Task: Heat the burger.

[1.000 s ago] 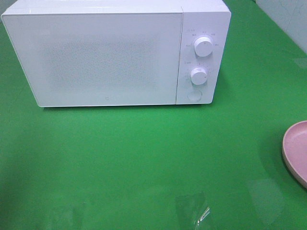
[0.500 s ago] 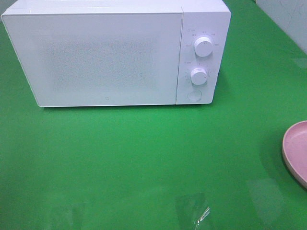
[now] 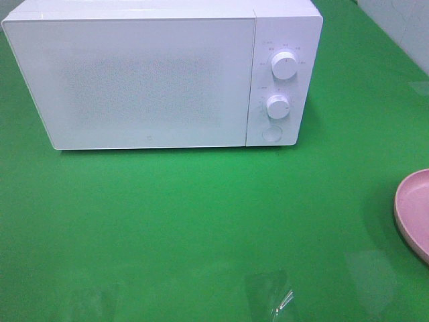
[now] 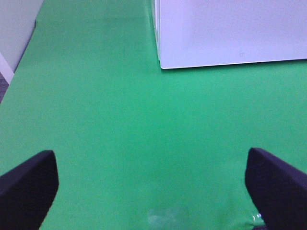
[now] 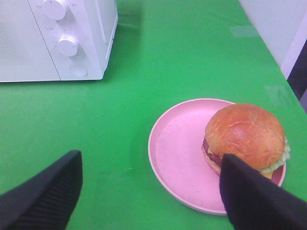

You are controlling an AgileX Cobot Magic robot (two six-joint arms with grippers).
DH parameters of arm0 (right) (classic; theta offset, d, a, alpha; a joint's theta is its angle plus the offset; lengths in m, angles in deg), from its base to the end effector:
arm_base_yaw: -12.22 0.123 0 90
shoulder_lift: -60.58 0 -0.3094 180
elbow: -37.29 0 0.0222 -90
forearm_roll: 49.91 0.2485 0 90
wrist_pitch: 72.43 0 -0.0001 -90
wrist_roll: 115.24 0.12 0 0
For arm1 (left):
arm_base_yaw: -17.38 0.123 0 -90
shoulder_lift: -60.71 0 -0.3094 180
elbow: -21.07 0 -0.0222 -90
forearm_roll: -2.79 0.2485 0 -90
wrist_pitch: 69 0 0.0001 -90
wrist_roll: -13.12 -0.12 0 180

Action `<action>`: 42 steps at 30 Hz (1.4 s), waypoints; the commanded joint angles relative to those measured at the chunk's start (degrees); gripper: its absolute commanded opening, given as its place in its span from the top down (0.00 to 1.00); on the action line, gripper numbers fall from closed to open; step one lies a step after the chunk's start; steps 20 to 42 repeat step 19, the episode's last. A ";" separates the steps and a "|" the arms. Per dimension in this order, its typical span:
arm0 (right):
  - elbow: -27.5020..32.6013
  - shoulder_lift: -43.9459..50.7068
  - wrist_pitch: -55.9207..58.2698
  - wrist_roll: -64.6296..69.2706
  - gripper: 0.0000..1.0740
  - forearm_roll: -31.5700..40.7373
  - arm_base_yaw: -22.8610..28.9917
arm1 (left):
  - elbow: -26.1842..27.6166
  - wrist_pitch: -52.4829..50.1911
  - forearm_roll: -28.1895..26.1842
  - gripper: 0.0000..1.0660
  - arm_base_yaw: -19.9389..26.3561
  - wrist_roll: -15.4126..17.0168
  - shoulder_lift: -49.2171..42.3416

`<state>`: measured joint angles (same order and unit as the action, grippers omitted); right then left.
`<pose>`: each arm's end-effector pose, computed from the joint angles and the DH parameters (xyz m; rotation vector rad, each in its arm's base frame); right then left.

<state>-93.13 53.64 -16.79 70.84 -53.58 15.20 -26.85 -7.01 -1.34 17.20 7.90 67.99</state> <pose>-0.0008 -0.0064 0.2708 0.0523 1.9554 0.0286 -0.0090 -0.0076 0.2676 0.1014 2.0409 -0.0312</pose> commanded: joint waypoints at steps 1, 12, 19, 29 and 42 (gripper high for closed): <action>0.00 1.55 -0.57 0.06 0.29 -0.23 -0.34 | -0.23 -0.69 -0.40 0.08 0.29 0.06 -1.43; 0.00 1.55 -0.57 0.06 0.29 -0.17 -0.34 | -0.23 -0.69 -0.40 0.08 0.29 0.06 -1.66; 0.00 1.55 -0.57 0.06 0.29 -0.17 -0.34 | -0.23 -0.69 -0.40 0.08 0.29 0.06 -1.60; 0.00 1.55 -0.57 0.06 0.29 -0.17 -0.34 | -0.23 -0.69 -0.40 0.08 0.29 0.06 -1.60; 0.00 1.55 -0.57 0.06 0.29 -0.17 -0.34 | -0.23 -0.69 -0.40 0.08 0.29 0.06 -1.60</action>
